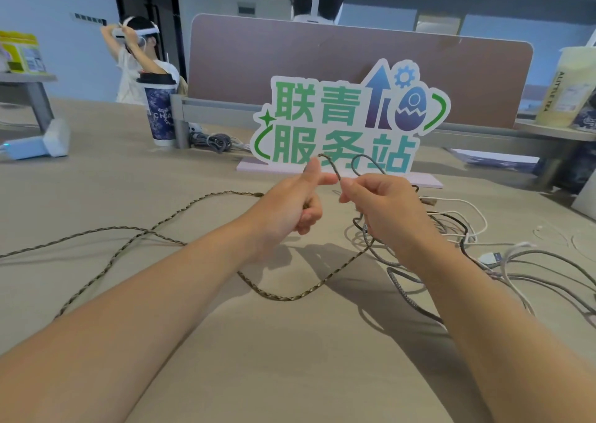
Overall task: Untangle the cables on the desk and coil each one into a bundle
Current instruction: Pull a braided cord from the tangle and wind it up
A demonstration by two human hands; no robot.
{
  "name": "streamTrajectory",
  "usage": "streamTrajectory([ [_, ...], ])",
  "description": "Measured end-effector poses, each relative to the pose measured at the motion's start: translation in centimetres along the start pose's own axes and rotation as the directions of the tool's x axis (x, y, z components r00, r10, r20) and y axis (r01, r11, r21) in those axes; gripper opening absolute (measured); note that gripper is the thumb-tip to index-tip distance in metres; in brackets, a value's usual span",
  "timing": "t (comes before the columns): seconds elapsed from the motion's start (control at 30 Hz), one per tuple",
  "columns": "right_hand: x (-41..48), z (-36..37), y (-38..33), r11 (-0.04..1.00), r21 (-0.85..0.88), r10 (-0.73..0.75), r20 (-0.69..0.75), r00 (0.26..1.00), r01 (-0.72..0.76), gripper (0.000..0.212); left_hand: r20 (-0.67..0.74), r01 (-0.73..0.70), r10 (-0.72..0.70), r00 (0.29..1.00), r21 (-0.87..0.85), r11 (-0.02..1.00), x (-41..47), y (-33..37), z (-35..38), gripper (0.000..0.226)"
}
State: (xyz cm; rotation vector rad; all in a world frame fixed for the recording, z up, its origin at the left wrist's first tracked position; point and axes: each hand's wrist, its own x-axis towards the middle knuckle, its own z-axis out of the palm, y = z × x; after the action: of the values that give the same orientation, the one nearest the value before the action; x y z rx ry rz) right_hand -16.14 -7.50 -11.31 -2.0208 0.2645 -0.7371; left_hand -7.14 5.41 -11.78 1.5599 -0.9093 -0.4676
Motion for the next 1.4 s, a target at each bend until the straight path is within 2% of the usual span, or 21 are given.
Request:
streamTrajectory([
  [0.1, -0.4, 0.5, 0.0, 0.999, -0.042, -0.021, 0.085, 0.996, 0.025, 0.032, 0.01, 0.007, -0.007, 1.0, 0.055, 0.998, -0.4, -0.1, 1.1, 0.054],
  [0.23, -0.6, 0.8, 0.0, 0.998, -0.057, -0.003, 0.137, 0.991, 0.011, 0.031, -0.201, 0.012, -0.009, 0.98, 0.015, 1.0, -0.1, -0.7, 1.3, 0.041],
  [0.3, -0.5, 0.8, 0.1, 0.995, -0.097, 0.025, 0.135, 0.991, -0.012, 0.032, -0.263, 0.009, -0.014, 0.965, -0.02, 1.0, 0.2, -0.7, 0.7, 0.039],
  [0.37, -0.5, 0.7, 0.0, 0.993, -0.109, 0.047, 0.126, 0.991, -0.034, 0.033, -0.266, 0.012, -0.026, 0.964, -0.054, 0.998, 0.4, -0.5, 0.2, 0.036],
  [0.57, -0.5, 0.8, -0.2, 0.995, -0.09, 0.048, 0.149, 0.988, -0.035, 0.035, -0.134, -0.023, 0.012, 0.991, -0.08, 0.997, 0.1, -0.4, 0.2, 0.029],
  [0.7, -0.4, 0.6, -0.1, 0.996, -0.059, 0.083, 0.201, 0.976, -0.072, 0.037, -0.225, -0.041, -0.004, 0.974, -0.194, 0.98, -0.1, -0.1, 0.4, 0.037],
  [0.8, -0.1, 0.1, 0.2, 0.985, -0.093, 0.164, 0.243, 0.956, -0.146, 0.038, -0.32, -0.085, -0.073, 0.944, -0.454, 0.887, 0.2, 0.4, -0.4, 0.037],
  [0.87, 0.0, -0.5, 0.6, 0.965, -0.186, 0.229, 0.252, 0.94, -0.186, 0.041, -0.361, -0.154, -0.14, 0.922, -0.673, 0.723, 0.5, 0.7, -1.4, 0.038],
  [0.9, 0.1, -0.9, 0.8, 0.951, -0.239, 0.255, 0.238, 0.937, -0.198, 0.041, -0.384, -0.189, -0.174, 0.907, -0.74, 0.645, 0.6, 0.8, -2.0, 0.039],
  [0.93, 0.2, -1.3, 0.9, 0.939, -0.272, 0.272, 0.216, 0.938, -0.21, 0.039, -0.414, -0.213, -0.209, 0.886, -0.764, 0.609, 0.7, 0.9, -2.6, 0.039],
  [1.0, 0.4, -2.1, 1.2, 0.95, -0.222, 0.263, 0.186, 0.947, -0.22, 0.029, -0.477, -0.203, -0.255, 0.841, -0.715, 0.67, 1.0, 0.9, -3.7, 0.038],
  [1.07, 0.6, -2.5, 1.1, 0.98, 0.014, 0.193, 0.226, 0.955, -0.201, 0.015, -0.498, -0.108, -0.256, 0.829, -0.59, 0.8, 1.1, 0.6, -4.3, 0.034],
  [1.13, 0.7, -2.3, 0.7, 0.959, 0.231, 0.098, 0.268, 0.958, -0.163, 0.008, -0.44, 0.058, -0.234, 0.867, -0.378, 0.924, 1.1, 0.2, -4.1, 0.031],
  [1.17, 0.7, -2.1, 0.4, 0.952, 0.275, 0.058, 0.264, 0.963, -0.133, 0.008, -0.373, 0.138, -0.231, 0.899, -0.258, 0.956, 0.9, 0.0, -3.6, 0.033],
  [1.23, 0.6, -1.4, -0.2, 0.952, 0.299, 0.003, 0.214, 0.977, -0.069, 0.014, -0.188, 0.25, -0.26, 0.947, -0.072, 0.965, 0.5, -0.2, -2.3, 0.049],
  [1.33, 0.2, -0.8, -0.7, 0.982, 0.191, -0.017, 0.064, 0.998, 0.004, 0.013, 0.105, 0.302, -0.312, 0.944, 0.096, 0.948, -0.2, -0.1, -0.3, 0.073],
  [1.4, 0.0, -0.5, -0.5, 0.998, 0.069, 0.013, -0.014, 1.0, -0.012, 0.015, 0.214, 0.238, -0.28, 0.936, 0.202, 0.95, -0.5, -0.2, 0.4, 0.064],
])
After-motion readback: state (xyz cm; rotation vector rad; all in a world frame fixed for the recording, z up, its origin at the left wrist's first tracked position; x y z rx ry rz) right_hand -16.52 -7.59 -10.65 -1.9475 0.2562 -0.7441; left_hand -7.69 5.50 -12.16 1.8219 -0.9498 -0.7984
